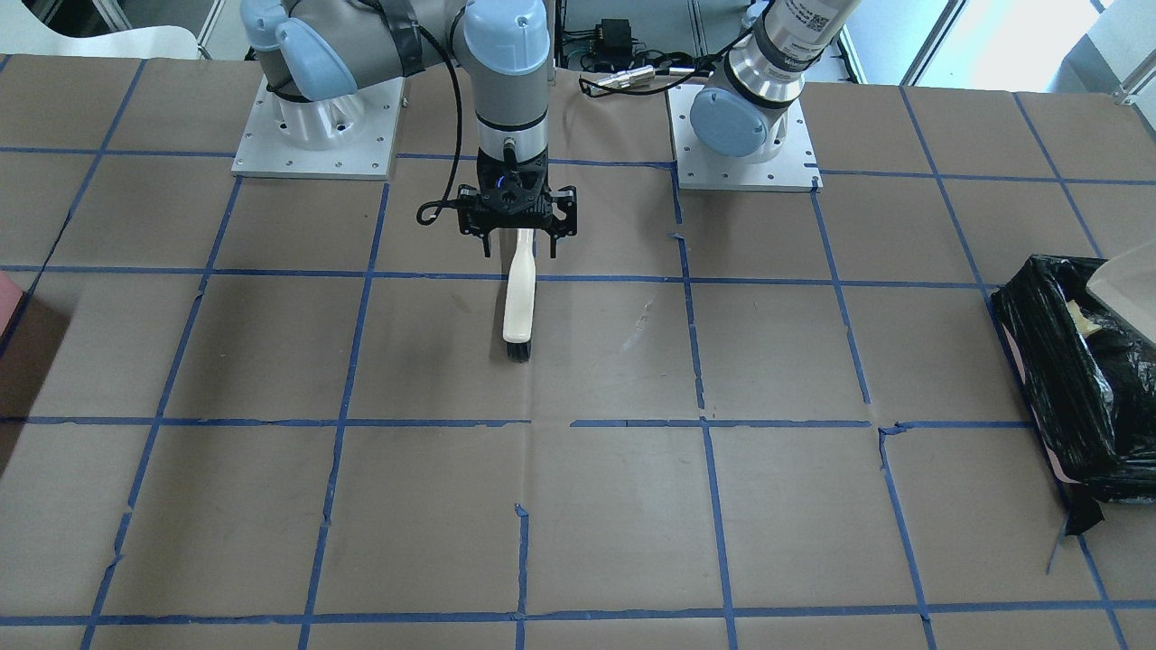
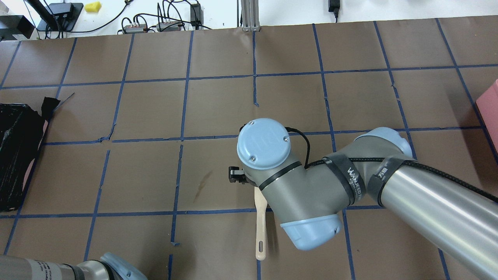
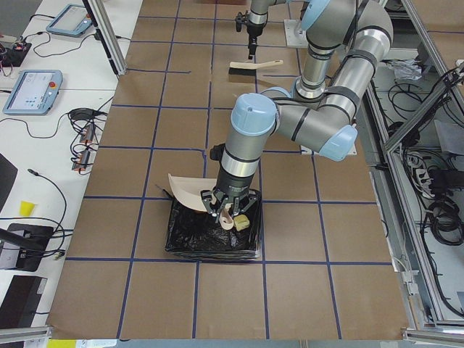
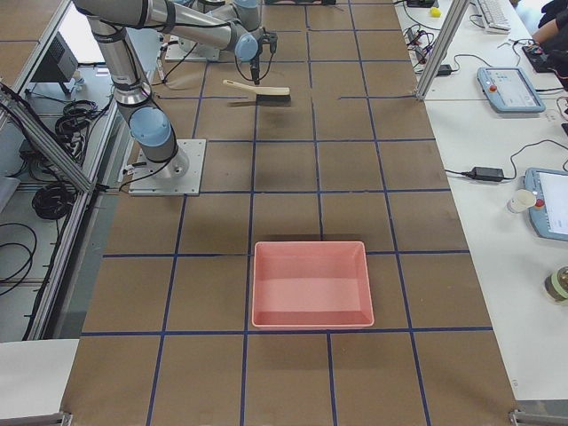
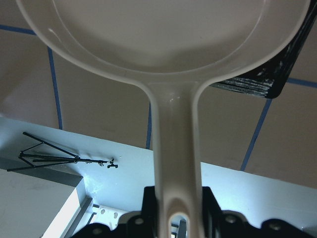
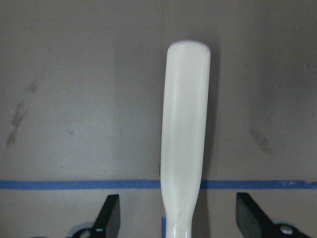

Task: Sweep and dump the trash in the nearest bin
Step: 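Release the brush and raise the right gripper while the left returns the dustpan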

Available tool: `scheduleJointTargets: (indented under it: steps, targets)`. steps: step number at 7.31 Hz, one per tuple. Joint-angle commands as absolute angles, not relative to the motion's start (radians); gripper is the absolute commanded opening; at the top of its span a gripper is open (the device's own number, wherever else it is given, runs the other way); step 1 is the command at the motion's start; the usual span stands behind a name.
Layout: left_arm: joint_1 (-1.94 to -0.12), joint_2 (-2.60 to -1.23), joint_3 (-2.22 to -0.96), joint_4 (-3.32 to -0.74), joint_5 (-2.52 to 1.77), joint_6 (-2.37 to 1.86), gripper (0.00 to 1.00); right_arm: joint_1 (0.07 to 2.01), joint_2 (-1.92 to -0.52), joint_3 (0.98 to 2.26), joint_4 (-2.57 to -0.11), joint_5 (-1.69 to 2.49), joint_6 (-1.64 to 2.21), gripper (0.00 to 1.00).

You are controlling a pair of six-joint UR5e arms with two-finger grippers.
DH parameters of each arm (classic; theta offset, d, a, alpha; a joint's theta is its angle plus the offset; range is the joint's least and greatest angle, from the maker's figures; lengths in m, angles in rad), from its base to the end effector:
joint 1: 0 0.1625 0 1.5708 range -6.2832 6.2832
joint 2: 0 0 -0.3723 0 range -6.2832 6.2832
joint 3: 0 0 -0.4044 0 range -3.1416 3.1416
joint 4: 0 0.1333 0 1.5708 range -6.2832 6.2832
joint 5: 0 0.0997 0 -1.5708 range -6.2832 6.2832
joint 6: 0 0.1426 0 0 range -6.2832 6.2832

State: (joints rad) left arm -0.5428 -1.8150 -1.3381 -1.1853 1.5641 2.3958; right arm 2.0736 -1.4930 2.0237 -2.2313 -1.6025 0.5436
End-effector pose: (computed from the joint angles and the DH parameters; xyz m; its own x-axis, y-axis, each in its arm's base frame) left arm 0.4781 -0.4452 0.4228 -0.1599 0.9543 -0.2525 0.9374 0.2270 0.2641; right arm 0.3514 -0.3717 0.2006 -0.9984 0.0403 -0.0400 0.0451 0.9909 -0.1270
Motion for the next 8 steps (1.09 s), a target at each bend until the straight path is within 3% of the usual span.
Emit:
scheduleJointTargets:
  steps: [1, 3, 4, 8]
  targets:
    - [-0.636, -1.744, -1.408, -1.241, 1.545, 2.326, 0.06, 1.952, -1.496, 1.921, -2.131, -1.605, 0.462, 0.9]
    - [-0.751, -1.698, -1.523, -1.171, 1.507, 2.266, 0.07, 1.884, -1.497, 1.846, -2.062, -1.606, 0.414, 0.92]
    - [-0.805, -1.683, -1.573, -1.122, 1.506, 2.249, 0.07, 1.861, -1.509, 1.815, -2.022, -1.608, 0.411, 1.0]
    - [-1.062, -1.683, -1.689, -1.069, 1.508, 1.922, 0.08, 1.656, -1.549, 1.686, -1.879, -1.618, 0.16, 1.0]
